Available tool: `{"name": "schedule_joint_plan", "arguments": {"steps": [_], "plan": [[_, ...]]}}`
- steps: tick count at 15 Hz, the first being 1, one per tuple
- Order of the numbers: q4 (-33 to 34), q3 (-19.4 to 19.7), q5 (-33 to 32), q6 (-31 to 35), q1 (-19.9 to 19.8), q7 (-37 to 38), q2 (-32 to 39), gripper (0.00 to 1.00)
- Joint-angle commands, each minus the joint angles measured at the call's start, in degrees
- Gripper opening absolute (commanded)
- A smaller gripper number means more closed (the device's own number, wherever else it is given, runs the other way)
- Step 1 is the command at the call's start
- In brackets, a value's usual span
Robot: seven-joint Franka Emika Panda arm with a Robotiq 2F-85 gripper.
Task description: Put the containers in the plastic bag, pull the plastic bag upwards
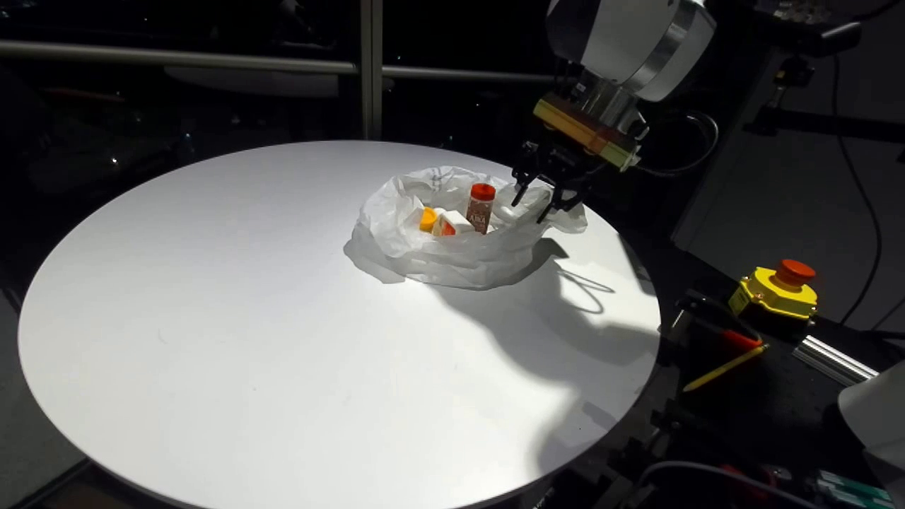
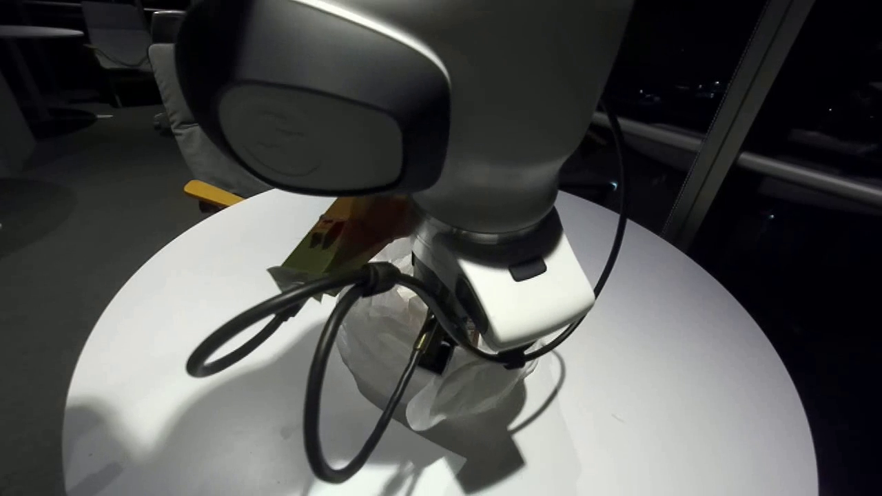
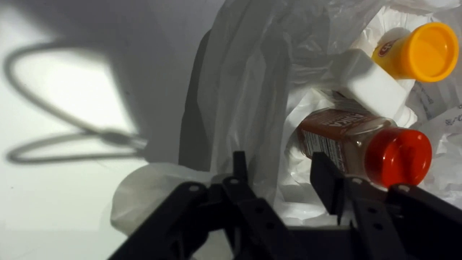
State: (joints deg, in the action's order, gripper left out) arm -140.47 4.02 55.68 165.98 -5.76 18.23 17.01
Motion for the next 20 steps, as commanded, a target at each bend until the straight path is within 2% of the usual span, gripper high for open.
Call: {"name": "schedule_joint_plan", "arguments": {"steps": [1,3,4,6,10,15,20], "plan": [[1.74,-2.63,5.92,3.44,-1.10,-4.59,1.27,0.20],[2.40,-3.34,8.30,3.59,-1.44,-6.51,1.79,0.05],[2.84,-3.83,10.06,3.06,-1.87,-7.93,1.83,0.01],[4.44,-5.60,16.45,2.81,-3.46,-13.51,1.55,0.00],[8.70,-8.55,35.62,1.04,-6.59,-31.26,0.06,0.00],[11.94,-5.60,56.12,-2.54,-5.78,-53.54,-3.30,0.00],[8.42,-4.29,69.51,-9.84,-5.32,-74.37,-9.10,0.00]]}}
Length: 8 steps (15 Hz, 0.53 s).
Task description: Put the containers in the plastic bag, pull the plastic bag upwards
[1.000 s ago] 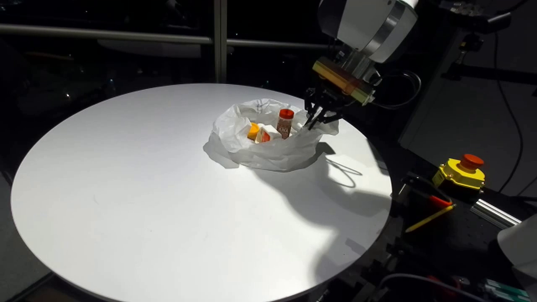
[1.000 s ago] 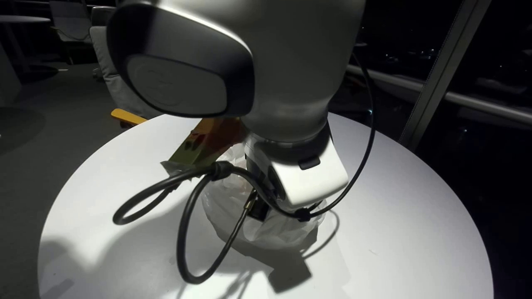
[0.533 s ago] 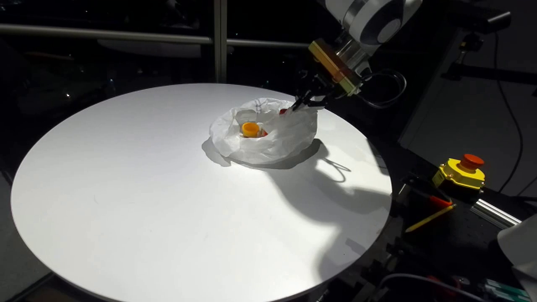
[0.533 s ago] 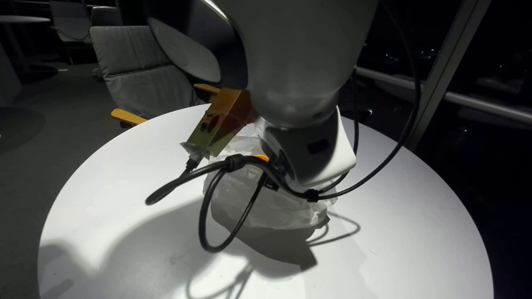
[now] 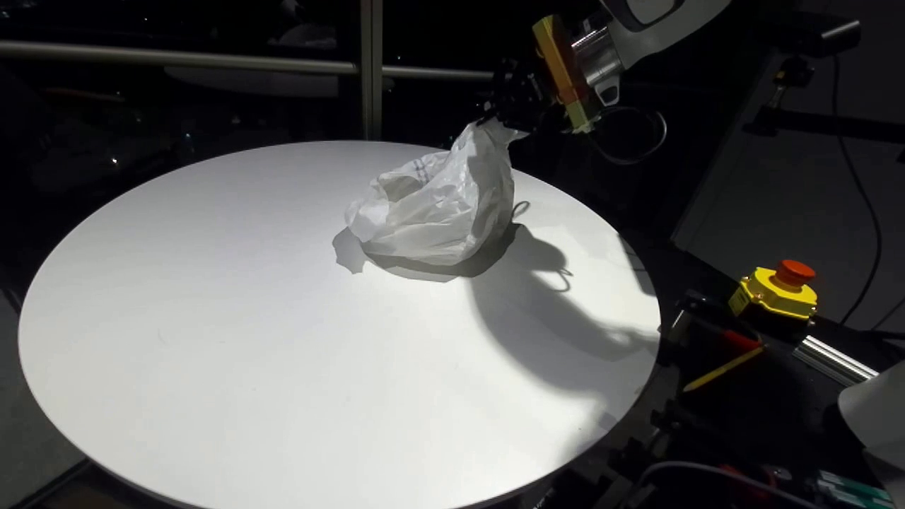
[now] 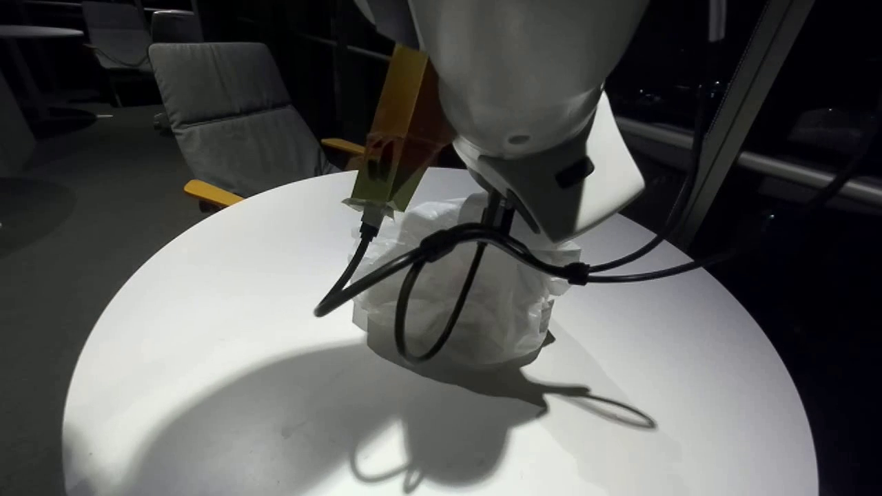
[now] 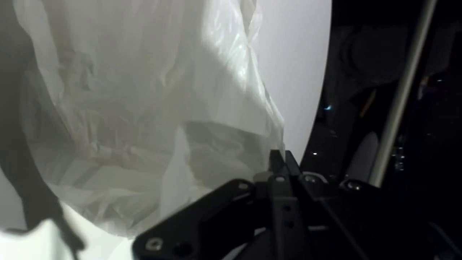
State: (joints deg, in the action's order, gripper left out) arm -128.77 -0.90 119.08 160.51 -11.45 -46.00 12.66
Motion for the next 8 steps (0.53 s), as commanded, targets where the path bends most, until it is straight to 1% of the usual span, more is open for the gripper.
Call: {"name": "schedule_joint_plan", "arguments": {"steps": [1,3,5,6,8], "plan": [[-4.37,0.49,7.12,-6.12,0.27,-12.45,-5.69,0.00],[-6.60,-0.10,7.40,-9.60,0.30,-15.24,-7.25,0.00],[-8.79,-0.83,5.41,-12.03,0.56,-15.64,-8.60,0.00],[-9.68,2.11,3.65,-12.10,4.23,-14.92,-9.25,0.00],[-11.20,2.11,-0.03,-9.53,5.87,-13.76,-10.73,0.00]]}}
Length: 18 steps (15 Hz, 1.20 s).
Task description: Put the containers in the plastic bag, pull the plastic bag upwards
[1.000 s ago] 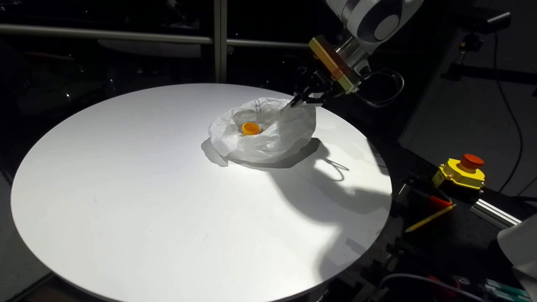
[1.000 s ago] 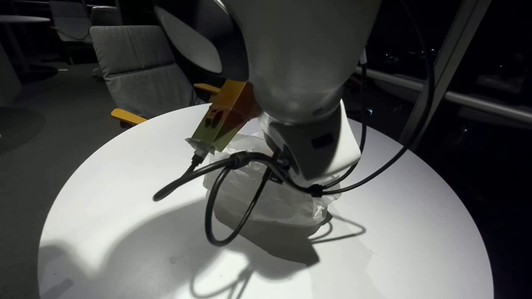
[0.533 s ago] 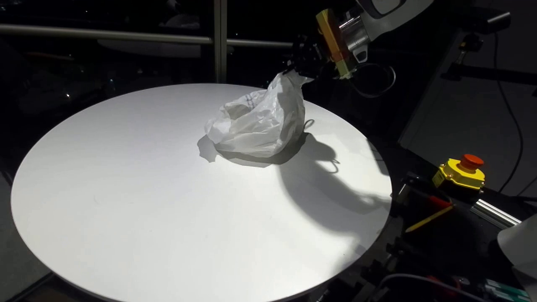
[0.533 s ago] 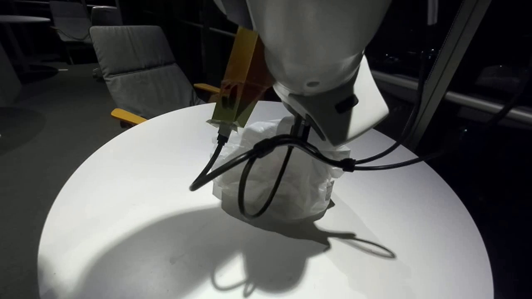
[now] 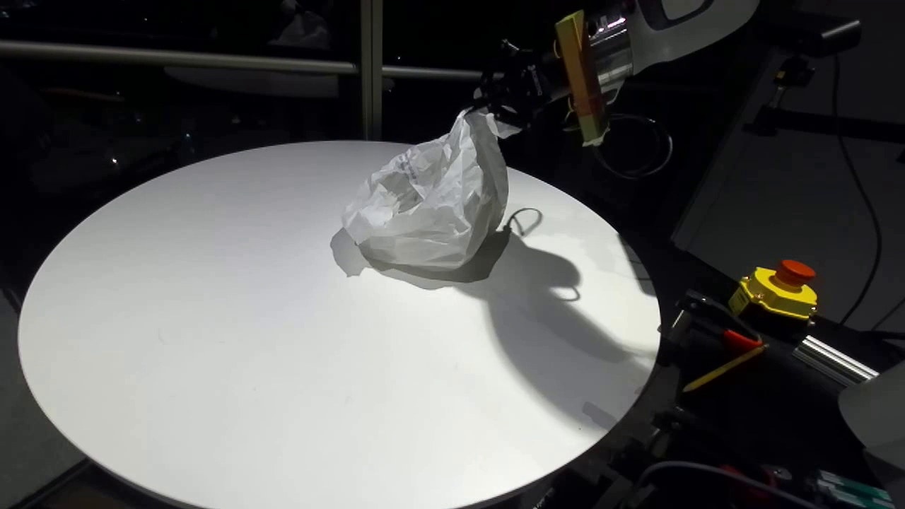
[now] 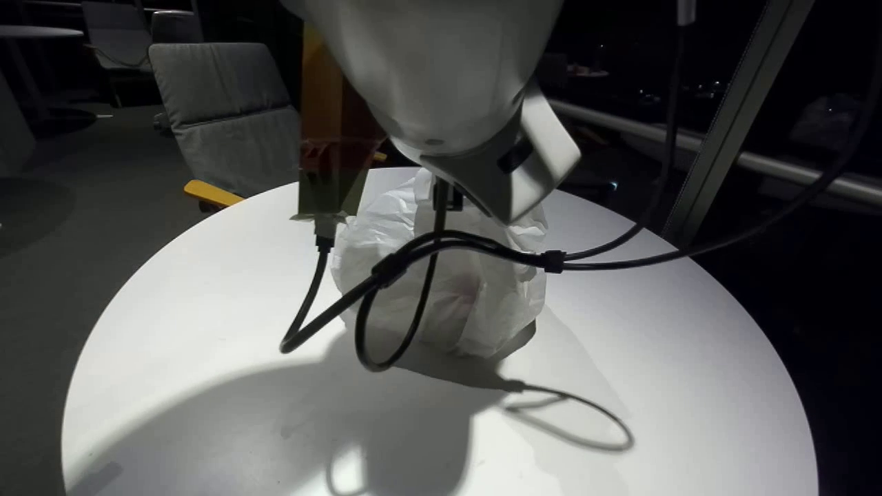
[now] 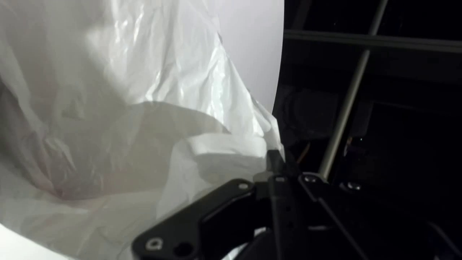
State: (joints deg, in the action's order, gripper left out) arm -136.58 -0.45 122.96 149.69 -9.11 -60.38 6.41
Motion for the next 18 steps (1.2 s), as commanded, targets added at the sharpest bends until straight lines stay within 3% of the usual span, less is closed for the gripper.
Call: {"name": "schedule_joint_plan", "arguments": {"steps": [1,2,4,9,13,18], "plan": [[-4.17,1.65,-6.23,2.93,4.46,1.25,-5.54,0.00],[-5.08,1.48,-9.25,3.72,5.21,2.57,-7.01,0.26],[-7.35,0.95,-17.11,4.28,6.21,6.97,-11.03,0.32],[-8.01,-2.06,-38.97,5.21,8.55,25.30,-19.70,0.70],[-5.68,-5.92,-58.52,10.05,9.47,43.67,-17.54,0.99],[0.47,-15.08,-83.73,7.18,2.08,67.40,-10.73,1.00]]}}
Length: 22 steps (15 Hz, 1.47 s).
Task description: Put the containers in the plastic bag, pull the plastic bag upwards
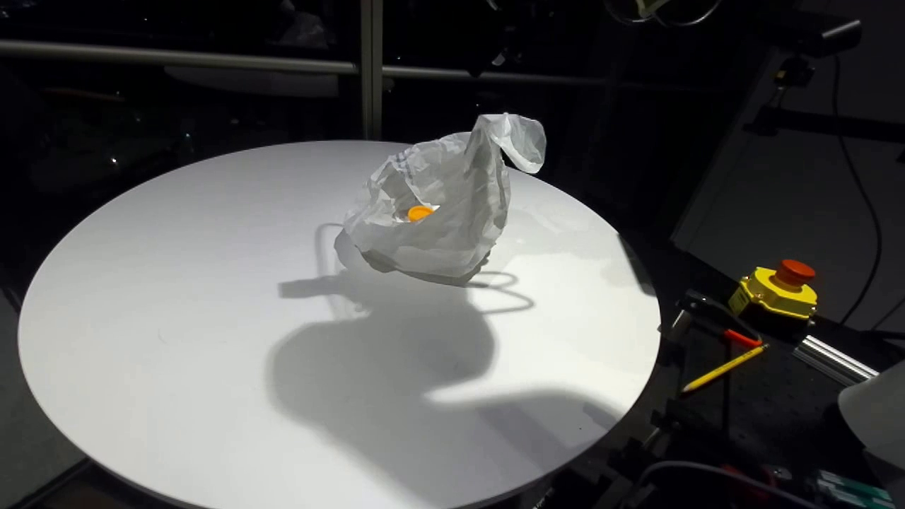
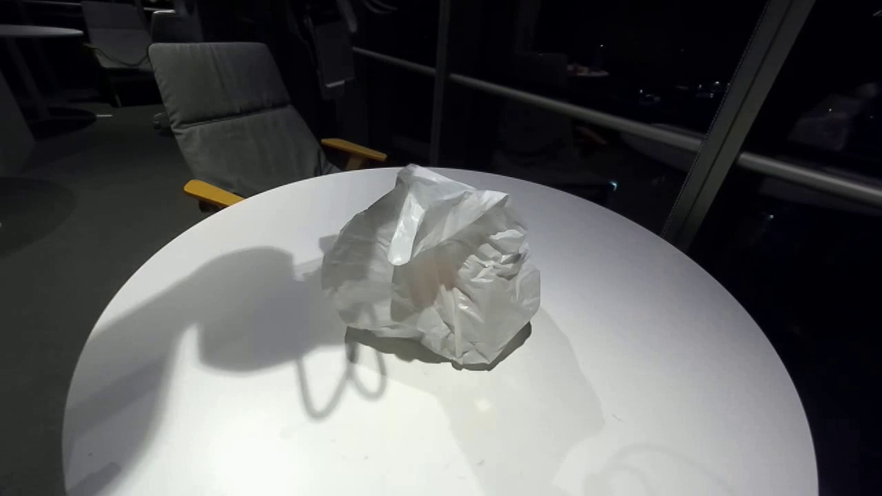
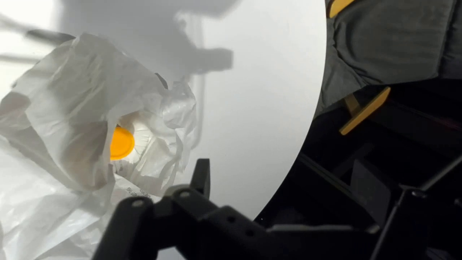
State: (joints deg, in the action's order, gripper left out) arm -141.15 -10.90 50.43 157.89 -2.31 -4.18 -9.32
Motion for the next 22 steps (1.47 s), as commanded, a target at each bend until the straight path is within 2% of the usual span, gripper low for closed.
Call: {"name": "schedule_joint_plan", "arguments": {"steps": [1,4,5,8,14,19,22], "plan": [[6.62,-6.79,-16.26,-1.12,-6.57,16.07,7.42,1.00],[10.97,-8.71,-31.29,-1.44,-7.95,30.13,12.77,1.00],[12.85,-2.09,-36.23,-3.13,-1.49,34.53,13.94,1.00],[23.03,2.14,-48.70,-8.11,4.21,47.11,22.18,1.00],[39.33,9.70,-57.11,-19.18,15.48,61.14,35.99,1.00],[45.82,14.55,-61.10,-23.80,19.65,68.45,40.85,1.00],[48.81,16.70,-63.19,-26.80,20.05,71.60,43.43,1.00]]}}
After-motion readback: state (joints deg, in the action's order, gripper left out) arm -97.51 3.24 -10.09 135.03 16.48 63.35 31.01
